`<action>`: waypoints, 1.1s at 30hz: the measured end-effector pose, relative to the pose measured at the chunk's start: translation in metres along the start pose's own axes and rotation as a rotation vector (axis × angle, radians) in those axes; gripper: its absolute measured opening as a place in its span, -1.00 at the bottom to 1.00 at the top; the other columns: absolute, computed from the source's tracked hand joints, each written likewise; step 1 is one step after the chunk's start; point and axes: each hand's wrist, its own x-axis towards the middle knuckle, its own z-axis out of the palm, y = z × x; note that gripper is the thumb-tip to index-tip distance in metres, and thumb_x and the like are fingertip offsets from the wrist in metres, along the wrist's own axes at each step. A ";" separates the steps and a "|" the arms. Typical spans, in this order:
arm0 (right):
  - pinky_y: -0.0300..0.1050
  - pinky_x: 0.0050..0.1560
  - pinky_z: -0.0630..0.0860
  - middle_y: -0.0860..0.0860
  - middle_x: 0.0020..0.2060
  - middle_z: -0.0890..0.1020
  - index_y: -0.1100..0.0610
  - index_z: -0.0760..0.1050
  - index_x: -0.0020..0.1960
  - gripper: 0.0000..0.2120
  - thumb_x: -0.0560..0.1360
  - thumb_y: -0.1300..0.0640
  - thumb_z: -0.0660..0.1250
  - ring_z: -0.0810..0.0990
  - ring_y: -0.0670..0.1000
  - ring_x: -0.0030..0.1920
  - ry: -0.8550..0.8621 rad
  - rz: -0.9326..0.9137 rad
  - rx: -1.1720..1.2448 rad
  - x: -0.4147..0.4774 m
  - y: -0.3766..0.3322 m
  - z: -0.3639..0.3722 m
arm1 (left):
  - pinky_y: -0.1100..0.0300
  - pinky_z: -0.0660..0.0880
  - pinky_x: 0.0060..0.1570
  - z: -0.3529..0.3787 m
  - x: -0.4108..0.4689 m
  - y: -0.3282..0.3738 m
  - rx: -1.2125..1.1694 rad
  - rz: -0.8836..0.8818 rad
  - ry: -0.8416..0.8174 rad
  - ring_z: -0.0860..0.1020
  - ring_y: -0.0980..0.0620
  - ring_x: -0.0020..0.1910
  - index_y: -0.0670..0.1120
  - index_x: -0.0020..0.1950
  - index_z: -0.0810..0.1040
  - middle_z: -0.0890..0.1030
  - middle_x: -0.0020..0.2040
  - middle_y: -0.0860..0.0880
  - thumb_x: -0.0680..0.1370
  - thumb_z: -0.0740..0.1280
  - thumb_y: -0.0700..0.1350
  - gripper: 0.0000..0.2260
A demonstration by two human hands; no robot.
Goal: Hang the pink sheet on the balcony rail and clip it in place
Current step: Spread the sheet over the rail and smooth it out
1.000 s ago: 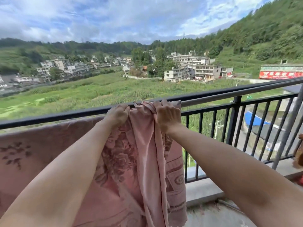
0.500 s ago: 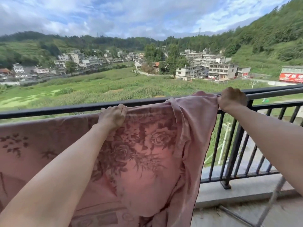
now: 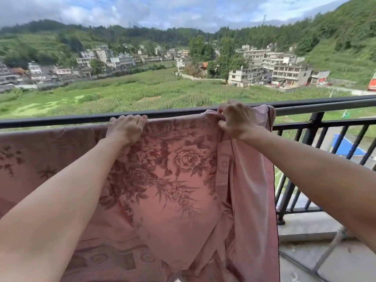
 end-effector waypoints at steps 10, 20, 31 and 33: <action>0.04 0.06 0.53 0.28 -0.06 0.67 0.24 0.64 -0.06 -0.86 0.45 0.23 0.34 0.62 0.26 -0.01 0.142 0.584 0.103 -0.001 0.167 -0.038 | -0.15 0.25 0.25 0.004 0.006 0.000 0.048 -0.057 -0.009 0.45 -0.22 0.27 -0.02 0.29 0.49 0.53 0.29 -0.16 0.65 -0.13 0.15 -0.50; -0.02 0.01 0.52 -0.02 -0.07 0.72 0.01 0.67 -0.05 -0.52 0.45 -0.35 0.22 0.62 0.05 -0.01 0.050 0.304 0.464 -0.038 0.121 -0.022 | -0.10 0.28 0.22 0.005 -0.004 0.134 -0.114 0.198 0.082 0.48 -0.17 0.19 -0.03 0.25 0.48 0.55 0.25 -0.12 0.64 0.04 0.11 -0.65; -0.03 -0.16 0.53 0.11 -0.27 0.67 0.09 0.48 -0.36 -0.75 0.49 0.09 0.36 0.63 0.15 -0.18 0.211 0.542 0.350 -0.002 0.069 0.028 | -0.03 0.40 -0.02 0.024 0.044 0.145 -0.150 0.310 -0.075 0.54 -0.16 0.05 -0.06 0.13 0.49 0.59 0.10 -0.13 0.66 0.01 0.11 -0.64; -0.03 -0.06 0.54 0.13 -0.26 0.67 0.18 0.58 -0.25 -0.85 0.47 0.17 0.33 0.63 0.15 -0.16 0.308 0.595 0.289 0.014 0.093 0.005 | -0.01 0.37 -0.08 0.029 0.044 0.141 -0.068 0.310 -0.006 0.55 -0.17 0.00 -0.04 -0.03 0.48 0.62 0.02 -0.13 0.65 -0.06 0.16 -0.59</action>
